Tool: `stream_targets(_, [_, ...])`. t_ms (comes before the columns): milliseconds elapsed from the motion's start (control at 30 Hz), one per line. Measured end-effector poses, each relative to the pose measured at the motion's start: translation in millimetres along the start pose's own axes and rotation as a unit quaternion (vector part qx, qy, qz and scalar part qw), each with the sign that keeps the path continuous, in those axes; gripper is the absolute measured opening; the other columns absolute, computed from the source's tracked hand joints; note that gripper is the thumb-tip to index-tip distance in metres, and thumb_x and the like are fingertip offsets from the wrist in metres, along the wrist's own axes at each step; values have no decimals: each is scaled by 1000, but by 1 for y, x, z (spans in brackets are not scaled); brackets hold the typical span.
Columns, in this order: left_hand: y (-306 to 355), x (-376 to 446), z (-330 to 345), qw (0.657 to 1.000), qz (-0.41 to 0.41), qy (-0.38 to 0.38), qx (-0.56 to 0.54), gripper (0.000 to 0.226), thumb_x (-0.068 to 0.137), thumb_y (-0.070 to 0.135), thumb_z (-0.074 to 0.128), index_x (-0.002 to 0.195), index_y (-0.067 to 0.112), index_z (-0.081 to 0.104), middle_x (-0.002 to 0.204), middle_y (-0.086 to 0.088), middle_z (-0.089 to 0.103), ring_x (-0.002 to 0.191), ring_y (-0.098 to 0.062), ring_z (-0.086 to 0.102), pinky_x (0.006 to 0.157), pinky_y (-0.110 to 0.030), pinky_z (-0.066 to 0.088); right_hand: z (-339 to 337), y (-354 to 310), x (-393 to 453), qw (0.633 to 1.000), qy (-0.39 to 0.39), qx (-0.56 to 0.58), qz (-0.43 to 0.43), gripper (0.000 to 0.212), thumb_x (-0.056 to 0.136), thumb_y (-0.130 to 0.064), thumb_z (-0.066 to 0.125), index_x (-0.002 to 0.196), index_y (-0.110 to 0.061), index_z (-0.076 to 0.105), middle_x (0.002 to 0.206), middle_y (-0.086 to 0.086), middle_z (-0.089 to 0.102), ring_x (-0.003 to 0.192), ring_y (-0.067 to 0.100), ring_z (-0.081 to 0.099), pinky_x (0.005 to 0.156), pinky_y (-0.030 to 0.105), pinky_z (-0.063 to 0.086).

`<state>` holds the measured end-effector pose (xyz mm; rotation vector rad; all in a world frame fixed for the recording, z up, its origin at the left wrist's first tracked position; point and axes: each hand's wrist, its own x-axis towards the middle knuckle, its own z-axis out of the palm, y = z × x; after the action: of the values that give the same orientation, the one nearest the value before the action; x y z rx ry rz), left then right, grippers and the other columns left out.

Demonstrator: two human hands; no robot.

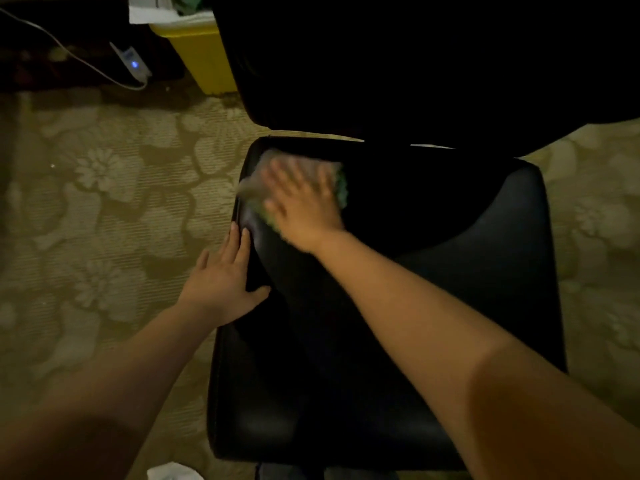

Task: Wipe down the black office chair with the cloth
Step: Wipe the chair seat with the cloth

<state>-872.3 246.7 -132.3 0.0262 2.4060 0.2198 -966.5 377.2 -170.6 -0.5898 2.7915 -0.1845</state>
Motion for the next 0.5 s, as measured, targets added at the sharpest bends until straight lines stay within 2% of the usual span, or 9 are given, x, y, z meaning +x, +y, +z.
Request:
stream_targets(67, [2,0,-4,1000,-8,-17,18,89,88,47,43,143,12,-17,154,-7,-22,144,-17,-4,115,-41,3,2,-4,-15,996,-33,-20,-77,53,100,-41,16,149,-30,-2,157,-9,-6,143,11,-9,115,47,-7])
stream_targets(100, [4,-1,-7,999,-10,-25,27,87,89,46,42,143,12,-17,153,-7,-22,144,-17,-2,115,-41,3,0,11,-18,996,-30,-19,-76,52,100,-41,16,149,-30,-1,157,-9,-5,143,10,-8,115,47,-6])
stream_targets(133, [6,-1,-10,999,-15,-29,36,87,89,45,42,143,11,-16,154,-8,-21,144,-17,-1,115,-41,2,-2,33,-23,999,-15,-10,-40,53,100,-40,18,149,-29,1,158,-7,-2,144,11,-4,115,46,-3])
stream_targets(200, [9,0,-12,998,-24,-33,51,86,89,43,42,144,10,-16,154,-9,-20,144,-18,1,115,-41,3,-7,89,-36,993,29,41,110,52,100,-37,23,149,-25,10,158,-2,8,144,16,6,114,44,4])
stream_targets(233, [11,0,-13,997,-27,-34,56,86,89,43,42,144,10,-15,154,-9,-20,144,-19,1,115,-41,3,-9,117,-47,975,52,68,204,53,100,-37,24,149,-24,11,158,0,10,143,18,8,114,44,4])
stream_targets(300, [13,0,-11,997,-36,-34,56,86,89,42,42,143,9,-15,154,-10,-20,144,-19,1,115,-41,4,-12,151,-67,932,61,96,344,54,100,-38,20,150,-23,6,158,0,5,144,17,2,114,48,-2])
stream_targets(333, [14,0,-10,997,-40,-32,54,86,89,43,42,143,8,-15,154,-10,-19,144,-20,2,115,-41,5,-13,154,-73,921,56,97,374,54,100,-38,19,150,-23,4,158,-2,1,144,16,-2,113,50,-4])
stream_targets(433, [17,1,-8,997,-53,-25,45,86,89,42,43,144,8,-14,154,-11,-18,143,-23,6,115,-42,9,-6,127,-72,922,46,109,369,54,100,-36,18,150,-22,1,158,-2,-3,144,15,-6,112,52,-4])
stream_targets(500, [19,0,-11,996,-60,-31,55,84,90,40,43,144,9,-12,155,-10,-17,143,-25,9,115,-42,10,2,92,-73,949,39,96,299,54,100,-35,20,150,-22,3,158,-1,-1,144,16,-4,112,54,-3])
